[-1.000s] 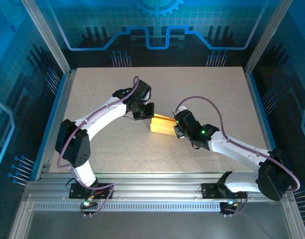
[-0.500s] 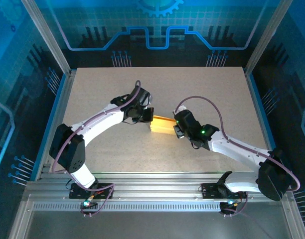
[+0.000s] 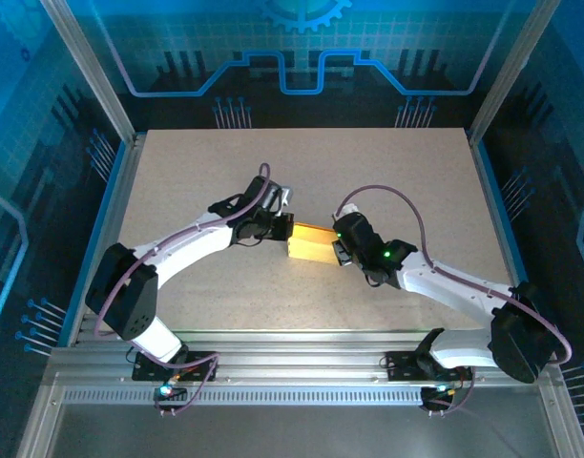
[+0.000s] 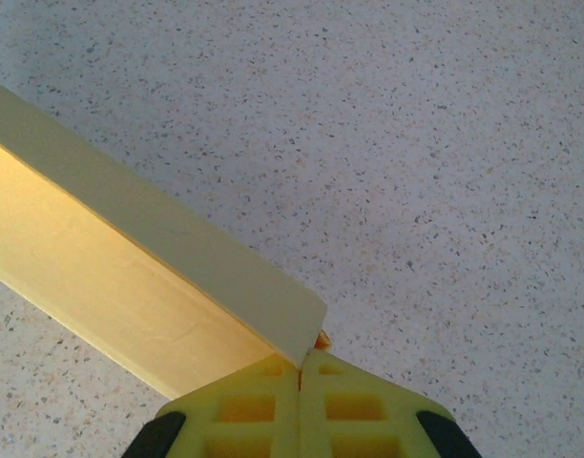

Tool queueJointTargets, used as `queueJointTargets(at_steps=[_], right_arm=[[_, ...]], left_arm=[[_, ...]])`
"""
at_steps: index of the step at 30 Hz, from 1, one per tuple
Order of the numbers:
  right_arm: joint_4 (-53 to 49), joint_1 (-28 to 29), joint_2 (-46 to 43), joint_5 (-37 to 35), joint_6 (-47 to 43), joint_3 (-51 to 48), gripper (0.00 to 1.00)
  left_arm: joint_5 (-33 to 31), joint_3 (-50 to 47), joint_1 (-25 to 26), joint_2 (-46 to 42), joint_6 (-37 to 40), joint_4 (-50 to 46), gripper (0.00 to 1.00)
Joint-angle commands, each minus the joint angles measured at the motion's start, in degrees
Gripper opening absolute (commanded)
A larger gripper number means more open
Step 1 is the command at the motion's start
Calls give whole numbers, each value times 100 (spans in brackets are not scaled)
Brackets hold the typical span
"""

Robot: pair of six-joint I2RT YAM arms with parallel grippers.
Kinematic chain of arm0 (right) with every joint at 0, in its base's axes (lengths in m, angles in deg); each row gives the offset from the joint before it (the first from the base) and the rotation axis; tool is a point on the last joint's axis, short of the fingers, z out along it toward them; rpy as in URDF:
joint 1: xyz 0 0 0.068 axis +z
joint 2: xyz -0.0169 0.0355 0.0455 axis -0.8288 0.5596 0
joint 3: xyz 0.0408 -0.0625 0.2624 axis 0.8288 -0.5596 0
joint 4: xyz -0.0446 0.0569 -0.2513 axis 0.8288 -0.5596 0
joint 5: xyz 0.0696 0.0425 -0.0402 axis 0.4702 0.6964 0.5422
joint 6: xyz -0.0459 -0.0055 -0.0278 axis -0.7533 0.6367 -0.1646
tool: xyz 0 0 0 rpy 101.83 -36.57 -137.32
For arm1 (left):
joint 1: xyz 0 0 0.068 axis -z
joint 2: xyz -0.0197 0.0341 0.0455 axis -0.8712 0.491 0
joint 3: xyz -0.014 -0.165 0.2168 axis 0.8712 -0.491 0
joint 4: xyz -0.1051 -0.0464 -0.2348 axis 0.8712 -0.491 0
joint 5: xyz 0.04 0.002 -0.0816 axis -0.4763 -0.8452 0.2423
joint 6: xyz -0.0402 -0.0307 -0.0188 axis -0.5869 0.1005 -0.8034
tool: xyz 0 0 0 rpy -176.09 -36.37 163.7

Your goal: Fold the paper box

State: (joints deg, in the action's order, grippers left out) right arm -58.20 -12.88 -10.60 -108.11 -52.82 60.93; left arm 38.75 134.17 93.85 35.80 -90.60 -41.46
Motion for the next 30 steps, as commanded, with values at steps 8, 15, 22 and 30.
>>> queueJointTargets(at_steps=[8,15,22,30], right_arm=[[513,178,77,198,380,-312,0],[976,191,-83,287,399,-733,1],[1040,203,-449,287,209,-812,14],[862,217,-1099,346,-53,-812,67]], left_arm=[[318,-512,221,-94,181,573,0],[253,-859,256,-119,174,855,0],[126,-1000,322,-137,287,853,0],[-10,-1026,322,-155,358,810,0]])
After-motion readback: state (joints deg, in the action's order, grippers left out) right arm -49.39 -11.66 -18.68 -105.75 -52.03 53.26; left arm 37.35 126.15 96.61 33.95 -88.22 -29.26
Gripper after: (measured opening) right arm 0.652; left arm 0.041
